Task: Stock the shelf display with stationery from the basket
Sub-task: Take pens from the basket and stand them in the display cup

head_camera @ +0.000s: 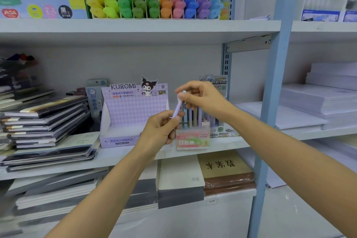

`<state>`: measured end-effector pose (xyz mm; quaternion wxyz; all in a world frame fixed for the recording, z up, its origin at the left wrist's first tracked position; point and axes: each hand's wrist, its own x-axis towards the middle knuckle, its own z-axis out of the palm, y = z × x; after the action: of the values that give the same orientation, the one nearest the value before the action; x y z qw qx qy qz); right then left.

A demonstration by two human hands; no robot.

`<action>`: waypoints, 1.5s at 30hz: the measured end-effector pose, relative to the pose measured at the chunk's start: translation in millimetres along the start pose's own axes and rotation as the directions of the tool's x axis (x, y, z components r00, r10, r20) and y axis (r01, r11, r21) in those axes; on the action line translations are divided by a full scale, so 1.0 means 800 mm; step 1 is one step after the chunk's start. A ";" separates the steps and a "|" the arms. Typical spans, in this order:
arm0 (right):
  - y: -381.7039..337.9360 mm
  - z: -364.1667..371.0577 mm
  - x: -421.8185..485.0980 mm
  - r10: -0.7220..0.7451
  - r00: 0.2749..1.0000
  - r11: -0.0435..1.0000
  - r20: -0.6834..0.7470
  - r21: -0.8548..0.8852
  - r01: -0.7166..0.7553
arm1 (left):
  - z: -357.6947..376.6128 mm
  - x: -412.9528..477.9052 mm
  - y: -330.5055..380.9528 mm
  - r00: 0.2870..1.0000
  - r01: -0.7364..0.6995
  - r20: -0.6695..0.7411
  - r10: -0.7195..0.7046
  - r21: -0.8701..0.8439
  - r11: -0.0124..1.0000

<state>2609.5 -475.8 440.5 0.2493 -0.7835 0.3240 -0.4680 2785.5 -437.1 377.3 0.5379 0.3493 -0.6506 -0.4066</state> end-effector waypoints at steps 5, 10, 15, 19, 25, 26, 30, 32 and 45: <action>-0.004 -0.027 -0.016 0.045 0.998 0.987 -0.054 0.154 -0.037 | -0.019 0.000 0.015 0.990 -0.022 -0.141 0.030 0.058 0.998; 0.001 -0.039 -0.040 0.115 0.990 0.981 0.082 0.148 -0.126 | -0.014 -0.001 0.030 0.956 -0.047 -0.294 0.000 -0.154 0.987; -0.009 -0.035 -0.052 0.109 0.986 0.994 0.130 0.018 -0.112 | 0.009 -0.002 0.038 0.928 -0.179 -0.345 0.142 -0.078 0.981; -0.033 -0.028 -0.044 -0.028 0.999 0.998 -0.019 0.053 0.029 | 0.026 0.002 0.039 0.921 -0.225 -0.304 0.244 0.095 0.970; -0.049 -0.022 -0.034 -0.110 0.994 0.991 0.028 -0.067 0.112 | 0.039 0.005 0.038 0.907 -0.283 -0.219 0.360 0.316 0.906; -0.047 -0.025 -0.034 -0.121 0.992 0.992 -0.019 -0.028 0.120 | 0.036 0.002 0.034 0.906 -0.283 -0.205 0.371 0.361 0.889; -0.028 -0.042 -0.027 -0.113 0.928 0.988 -0.355 0.058 0.143 | 0.021 -0.011 0.000 0.906 -0.281 -0.023 0.423 0.716 0.639; -0.013 -0.043 -0.023 -0.085 0.912 0.995 -0.401 0.016 0.100 | 0.017 -0.017 -0.020 0.921 -0.296 0.086 0.380 0.789 0.539; 0.033 -0.013 -0.016 -0.049 0.965 0.979 -0.259 -0.202 -0.005 | 0.015 -0.027 -0.050 0.906 -0.358 0.186 0.382 0.818 0.451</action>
<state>2588.1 -484.6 419.5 0.1187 -0.7393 0.3910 -0.5353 2778.2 -432.8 331.3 0.3879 0.4180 -0.8170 0.0852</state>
